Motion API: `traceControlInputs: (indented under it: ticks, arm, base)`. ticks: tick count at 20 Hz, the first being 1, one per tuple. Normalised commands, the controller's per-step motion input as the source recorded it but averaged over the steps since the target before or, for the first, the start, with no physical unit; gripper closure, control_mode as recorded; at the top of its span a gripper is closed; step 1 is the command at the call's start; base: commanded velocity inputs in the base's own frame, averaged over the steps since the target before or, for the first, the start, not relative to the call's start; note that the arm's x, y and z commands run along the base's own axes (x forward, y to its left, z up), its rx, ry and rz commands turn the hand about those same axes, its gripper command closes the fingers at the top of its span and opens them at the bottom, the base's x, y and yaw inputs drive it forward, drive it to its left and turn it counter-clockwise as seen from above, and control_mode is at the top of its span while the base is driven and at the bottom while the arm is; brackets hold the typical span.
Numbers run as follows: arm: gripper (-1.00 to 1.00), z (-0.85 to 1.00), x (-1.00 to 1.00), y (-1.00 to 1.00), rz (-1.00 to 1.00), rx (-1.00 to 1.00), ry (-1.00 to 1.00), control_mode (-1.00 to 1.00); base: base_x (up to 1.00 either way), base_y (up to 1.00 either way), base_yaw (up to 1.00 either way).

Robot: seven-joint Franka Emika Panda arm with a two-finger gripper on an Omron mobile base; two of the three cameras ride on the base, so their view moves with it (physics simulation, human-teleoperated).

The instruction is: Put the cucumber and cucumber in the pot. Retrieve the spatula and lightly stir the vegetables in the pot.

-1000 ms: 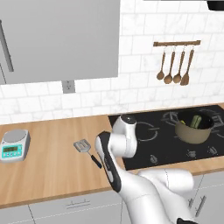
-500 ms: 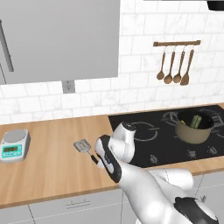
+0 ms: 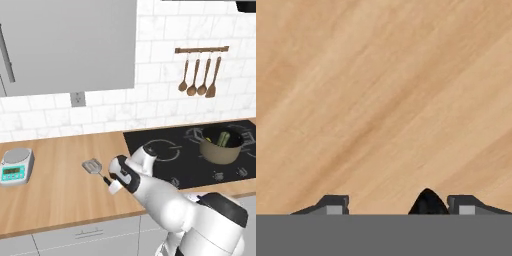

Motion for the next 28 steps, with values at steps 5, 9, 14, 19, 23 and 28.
traceControlInputs:
  ticks: [5, 9, 14, 19, 23, 28]
  arm:
    - [-1.00, 0.00, 0.00, 1.00, -0.46, 0.00, 0.06, -1.00]
    - [-1.00, 0.00, -0.10, 0.99, -0.41, 0.00, 0.07, -1.00]
    - [-1.00, -0.02, -0.28, 0.95, -0.38, 0.00, 0.09, -1.00]
    - [1.00, -0.09, -0.20, 0.86, -0.28, -0.02, 0.14, -1.00]
    - [1.00, 0.00, -0.23, 0.45, -0.18, -0.10, 0.09, -1.00]
    - [1.00, 0.30, -0.15, 0.23, -0.13, -0.13, 0.07, -1.00]
  base:
    - [0.00, 0.00, 0.00]
    - [0.00, 0.00, 0.00]
    - [0.00, 0.00, 0.00]
    - [0.00, 0.00, 0.00]
    - [0.00, 0.00, 0.00]
    - [0.00, 0.00, 0.00]
